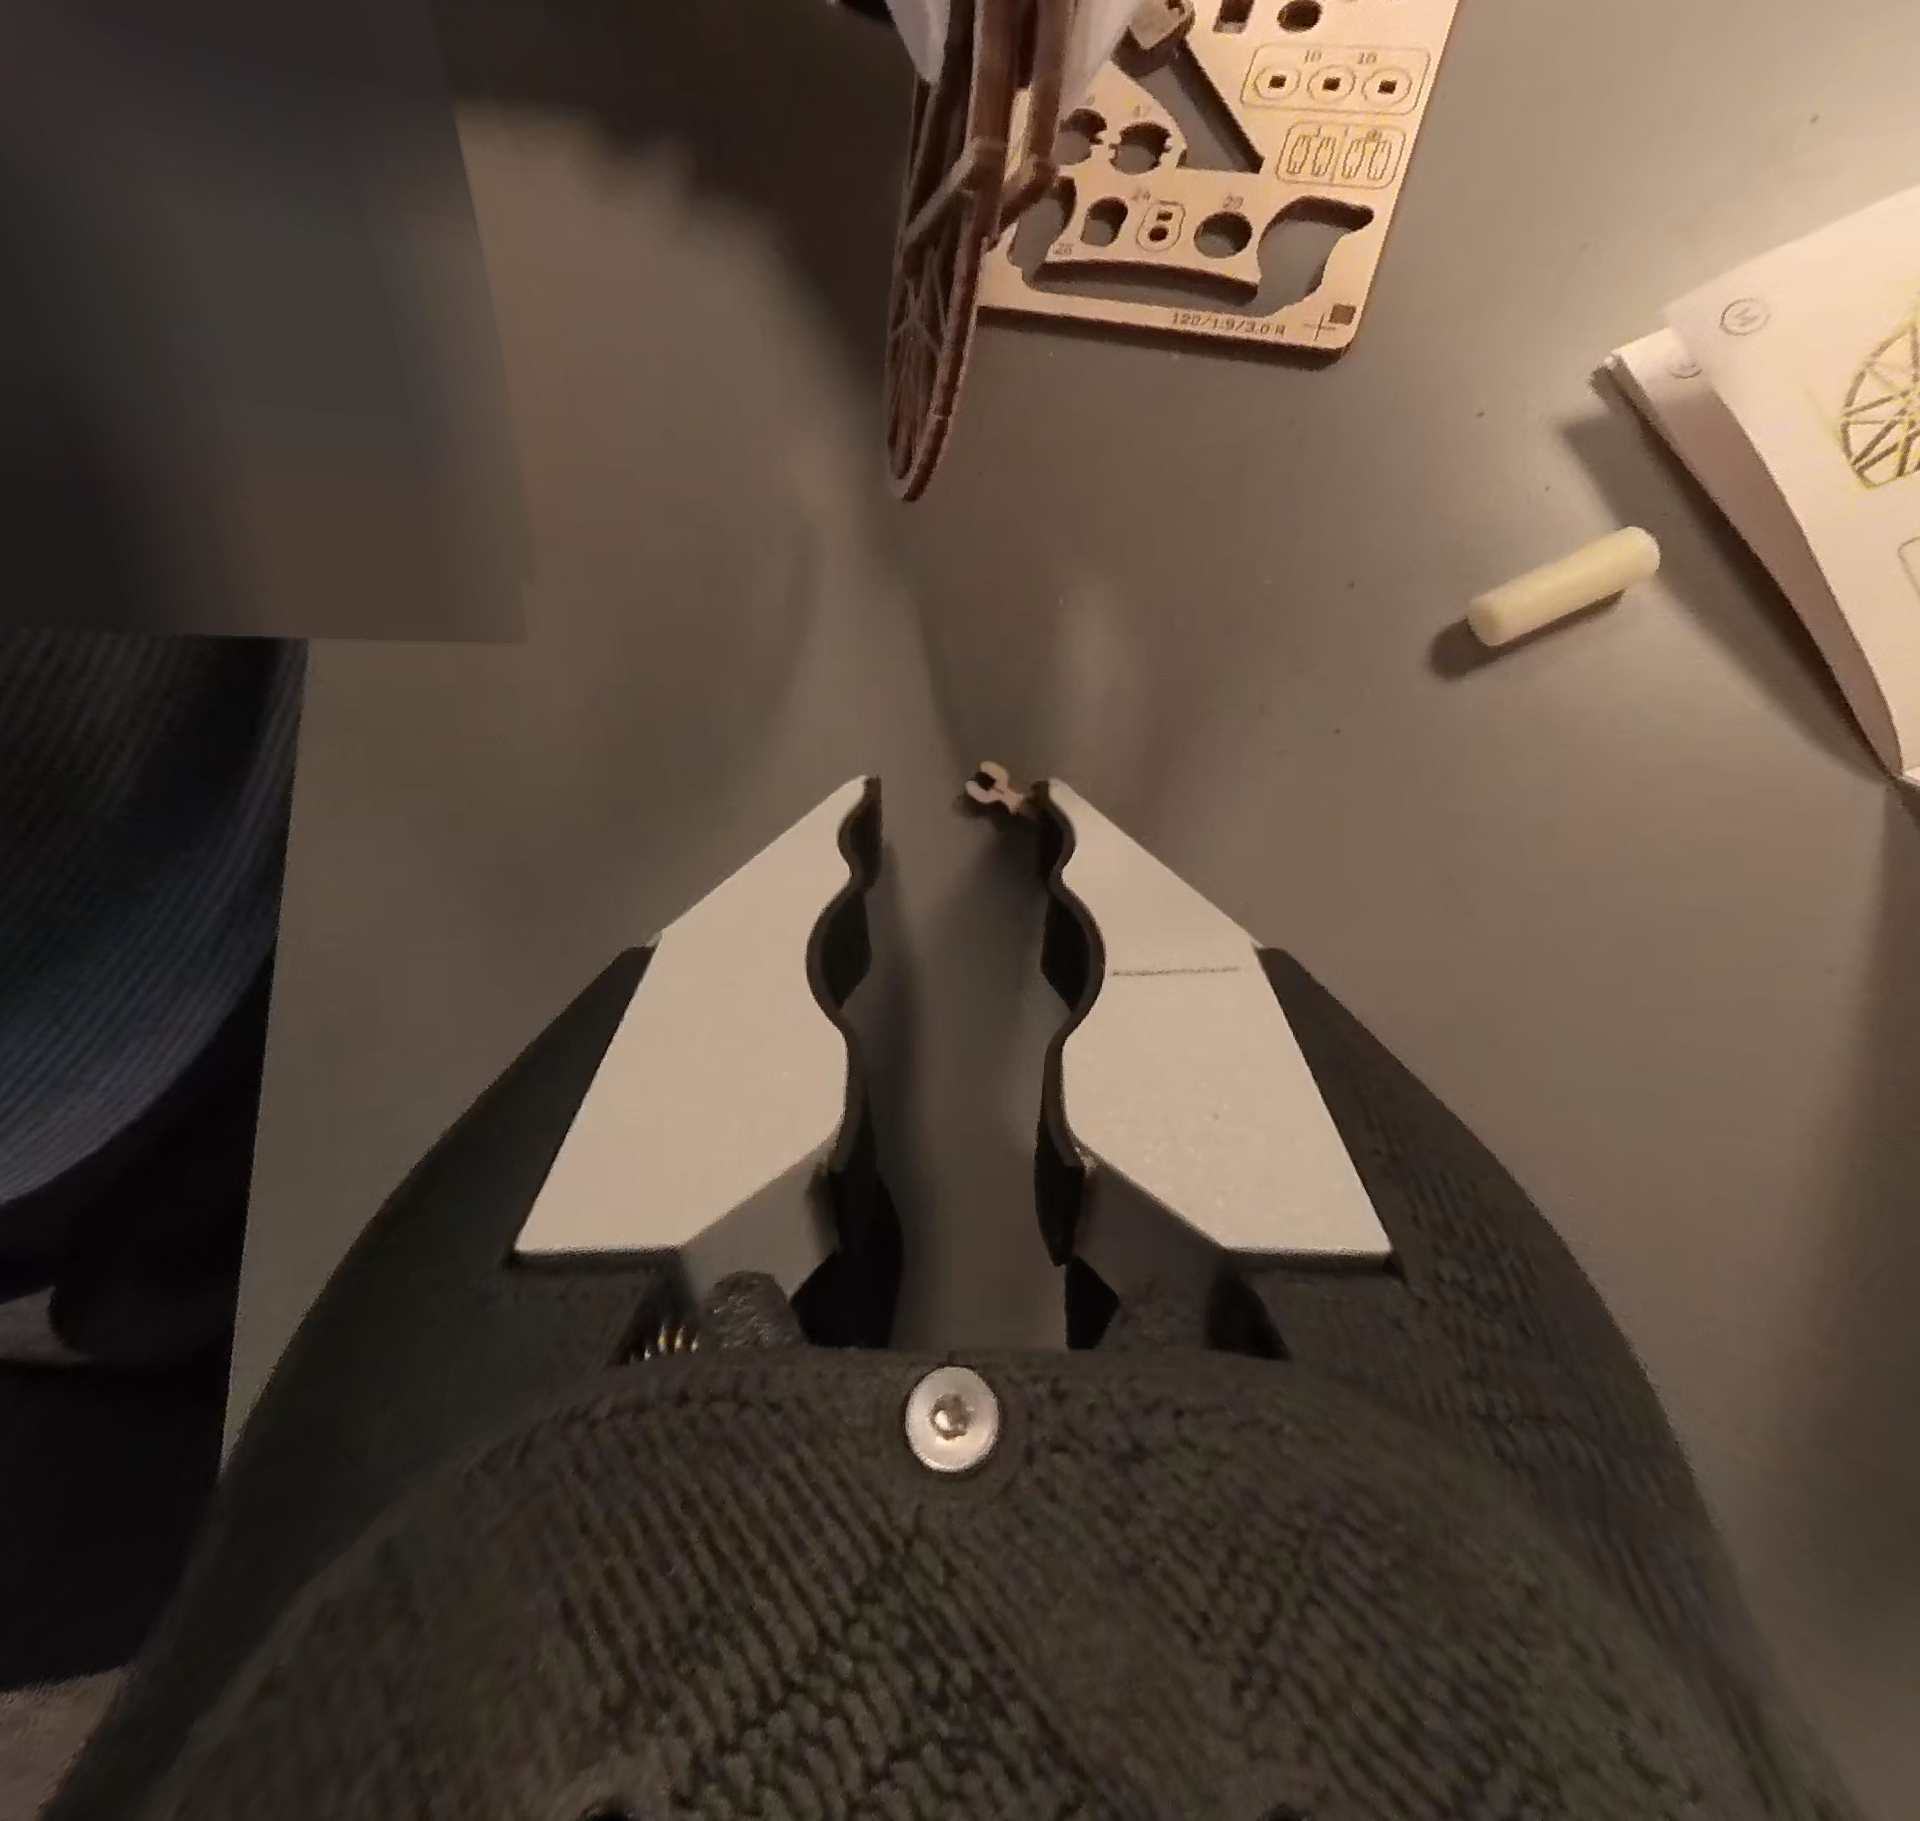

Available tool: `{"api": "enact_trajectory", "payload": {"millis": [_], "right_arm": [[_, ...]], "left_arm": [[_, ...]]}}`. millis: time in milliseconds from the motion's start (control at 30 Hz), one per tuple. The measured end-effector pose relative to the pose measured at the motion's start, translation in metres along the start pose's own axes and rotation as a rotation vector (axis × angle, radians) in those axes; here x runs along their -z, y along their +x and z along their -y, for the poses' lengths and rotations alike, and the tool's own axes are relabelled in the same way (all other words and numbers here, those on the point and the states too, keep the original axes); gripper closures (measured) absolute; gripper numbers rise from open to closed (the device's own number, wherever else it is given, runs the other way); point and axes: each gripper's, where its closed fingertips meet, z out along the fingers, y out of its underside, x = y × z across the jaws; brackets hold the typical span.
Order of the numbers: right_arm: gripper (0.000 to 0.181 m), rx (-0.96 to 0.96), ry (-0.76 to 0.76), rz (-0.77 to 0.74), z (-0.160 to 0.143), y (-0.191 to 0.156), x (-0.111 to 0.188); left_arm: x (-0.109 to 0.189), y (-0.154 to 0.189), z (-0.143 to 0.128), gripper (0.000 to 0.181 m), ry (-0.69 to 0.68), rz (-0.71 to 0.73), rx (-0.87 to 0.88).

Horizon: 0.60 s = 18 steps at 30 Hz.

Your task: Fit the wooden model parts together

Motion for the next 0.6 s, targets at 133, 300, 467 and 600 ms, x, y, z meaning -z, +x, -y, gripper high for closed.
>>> {"api": "enact_trajectory", "payload": {"millis": [133, 300, 467, 600], "right_arm": [[0.161, 0.031, 0.003, -0.018, -0.0012, 0.0008, -0.0008], [0.163, 0.047, -0.022, 0.002, -0.0063, -0.0018, 0.0032], [0.163, 0.047, -0.027, -0.041, -0.0046, 0.0037, 0.0024], [0.166, 0.015, -0.014, -0.069, -0.0041, 0.0058, 0.0022]], "left_arm": [[-0.0017, 0.0001, -0.0024, 0.173, -0.009, -0.006, 0.005], [-0.0024, 0.0006, -0.0035, 0.173, -0.012, -0.013, 0.009], [-0.0033, 0.0002, -0.0053, 0.173, -0.019, -0.017, 0.013], [-0.0035, 0.0004, -0.0055, 0.173, -0.019, -0.017, 0.012]]}}
